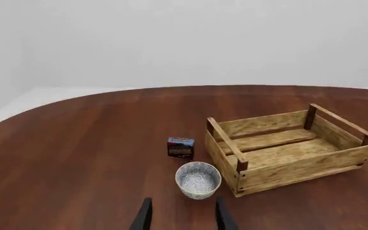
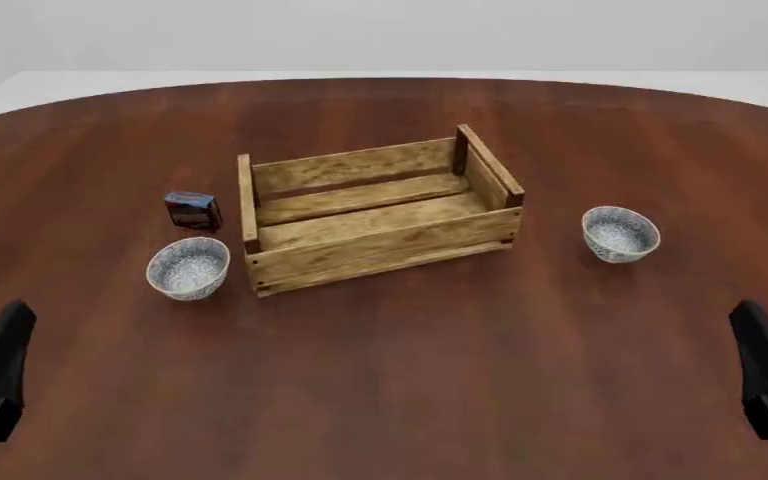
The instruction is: Stack the right bowl on the left bowl and place them in the tray.
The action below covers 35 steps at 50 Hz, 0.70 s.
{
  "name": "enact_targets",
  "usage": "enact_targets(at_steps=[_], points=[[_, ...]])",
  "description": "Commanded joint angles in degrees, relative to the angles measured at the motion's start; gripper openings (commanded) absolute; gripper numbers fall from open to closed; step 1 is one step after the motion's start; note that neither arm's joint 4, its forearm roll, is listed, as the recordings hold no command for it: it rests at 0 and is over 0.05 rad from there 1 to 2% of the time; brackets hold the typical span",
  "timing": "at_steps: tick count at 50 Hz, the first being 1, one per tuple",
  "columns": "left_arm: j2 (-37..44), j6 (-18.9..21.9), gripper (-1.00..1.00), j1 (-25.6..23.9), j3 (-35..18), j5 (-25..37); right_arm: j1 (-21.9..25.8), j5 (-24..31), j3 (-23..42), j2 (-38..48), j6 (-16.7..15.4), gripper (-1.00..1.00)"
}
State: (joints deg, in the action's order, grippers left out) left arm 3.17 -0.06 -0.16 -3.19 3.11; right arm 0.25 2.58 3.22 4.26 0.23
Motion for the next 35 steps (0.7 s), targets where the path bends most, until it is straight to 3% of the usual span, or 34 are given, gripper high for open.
enact_targets(at_steps=[1,6,9,13,15,16,21,23,26,30,35], points=[[-3.1,0.1,1.00,-0.7,3.0,-2.9,-0.5,-5.4,-1.1,3.0,2.1,1.00],[-3.1,0.4,1.00,-0.5,3.1,-3.0,-0.2,-6.0,1.3,8.9,2.0,1.00],[-3.2,0.5,1.00,-0.2,3.1,-3.2,1.0,-3.7,4.5,9.8,1.6,1.00],[-3.2,0.6,1.00,0.0,3.1,-3.2,-0.1,-3.7,7.0,15.6,-0.5,1.00],[-3.2,0.7,1.00,-0.1,3.1,-3.1,0.0,-2.1,8.3,14.5,-1.2,1.00],[-3.2,0.7,1.00,-0.1,3.1,-3.1,-0.6,-1.1,12.0,20.1,-1.9,1.00],[-3.2,0.8,1.00,-0.2,3.0,-3.2,-0.7,-1.0,15.1,23.0,-3.1,1.00],[-3.2,0.9,1.00,-0.4,2.8,-3.2,-0.4,-2.0,16.8,27.3,-2.6,1.00],[-3.2,0.9,1.00,-0.4,2.5,-3.0,-1.1,-3.1,19.5,33.5,-4.4,1.00],[-3.2,1.1,1.00,-0.5,2.3,-3.0,-1.2,-3.6,21.7,39.5,-2.3,1.00],[-3.2,1.1,1.00,-0.6,2.2,-2.9,-2.7,-3.9,24.6,45.0,-2.9,1.00]])
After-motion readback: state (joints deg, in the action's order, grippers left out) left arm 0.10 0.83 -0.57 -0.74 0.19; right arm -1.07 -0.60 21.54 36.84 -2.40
